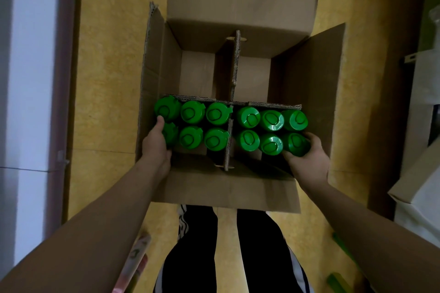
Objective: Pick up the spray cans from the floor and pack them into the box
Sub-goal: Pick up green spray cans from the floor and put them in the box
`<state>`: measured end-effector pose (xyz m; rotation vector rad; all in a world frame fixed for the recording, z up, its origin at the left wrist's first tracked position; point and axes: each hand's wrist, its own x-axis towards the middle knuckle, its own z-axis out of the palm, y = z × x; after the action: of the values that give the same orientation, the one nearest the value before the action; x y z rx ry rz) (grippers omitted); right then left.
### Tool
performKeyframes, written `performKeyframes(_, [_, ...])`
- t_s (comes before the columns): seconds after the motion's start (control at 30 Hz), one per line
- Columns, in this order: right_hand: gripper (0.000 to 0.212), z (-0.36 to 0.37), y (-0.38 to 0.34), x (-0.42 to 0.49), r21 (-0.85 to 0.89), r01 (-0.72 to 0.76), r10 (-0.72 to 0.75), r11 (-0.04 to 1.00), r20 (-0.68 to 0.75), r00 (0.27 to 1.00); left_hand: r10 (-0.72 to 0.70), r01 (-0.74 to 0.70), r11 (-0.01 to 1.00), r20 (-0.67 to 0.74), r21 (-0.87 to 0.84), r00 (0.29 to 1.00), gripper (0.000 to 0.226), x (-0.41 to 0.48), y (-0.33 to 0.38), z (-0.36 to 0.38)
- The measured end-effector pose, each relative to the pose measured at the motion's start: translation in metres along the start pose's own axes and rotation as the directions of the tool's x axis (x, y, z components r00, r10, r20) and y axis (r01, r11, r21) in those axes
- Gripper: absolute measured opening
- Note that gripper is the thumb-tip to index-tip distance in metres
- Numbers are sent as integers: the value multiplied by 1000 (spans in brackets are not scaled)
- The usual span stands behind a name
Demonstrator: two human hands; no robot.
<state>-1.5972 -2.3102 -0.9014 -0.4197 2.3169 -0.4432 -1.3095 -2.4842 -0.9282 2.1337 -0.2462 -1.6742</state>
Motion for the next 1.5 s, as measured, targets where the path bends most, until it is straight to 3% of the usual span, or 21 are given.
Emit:
performKeyframes(0.17, [81,-10,-7,-11,-53,26,-25,998,37,999,82,-53,891,-46,451,996,102,-18,-2,-12])
performKeyframes(0.37, [77,-53,-57,-42,-29,119,-117,992,60,991,199,-239,768,134,594,971,94,-106,48,11])
performKeyframes(0.53, [80,-127,-145,-77,-1,271,-271,963,23,962,391,-472,622,274,625,879,90,-220,132,44])
performKeyframes(0.63, [80,-194,-206,-105,27,380,-380,924,-6,925,512,-647,457,414,610,753,77,-299,192,57])
performKeyframes(0.77, [81,-297,-284,-156,-16,497,-497,867,-84,864,585,-751,171,547,638,599,90,-422,267,72])
performKeyframes(0.9, [84,-403,-350,-211,-108,579,-584,808,-272,765,672,-853,-83,661,515,334,91,-545,329,93])
performKeyframes(1.07, [89,-527,-385,-280,-274,598,-646,753,-477,596,655,-889,-366,755,277,-35,92,-671,376,123])
performKeyframes(1.17, [89,-580,-367,-325,-362,524,-624,771,-591,511,563,-847,-513,799,138,-211,93,-730,374,145])
performKeyframes(1.27, [89,-616,-317,-369,-401,377,-545,835,-698,464,415,-794,-608,846,-17,-336,93,-777,345,170])
performKeyframes(1.4, [92,-636,-209,-439,-314,124,-336,941,-827,450,195,-690,-684,854,-234,-483,95,-835,258,196])
performKeyframes(1.5, [93,-632,-114,-510,-195,-85,-140,977,-891,431,4,-599,-685,820,-414,-572,97,-877,166,192])
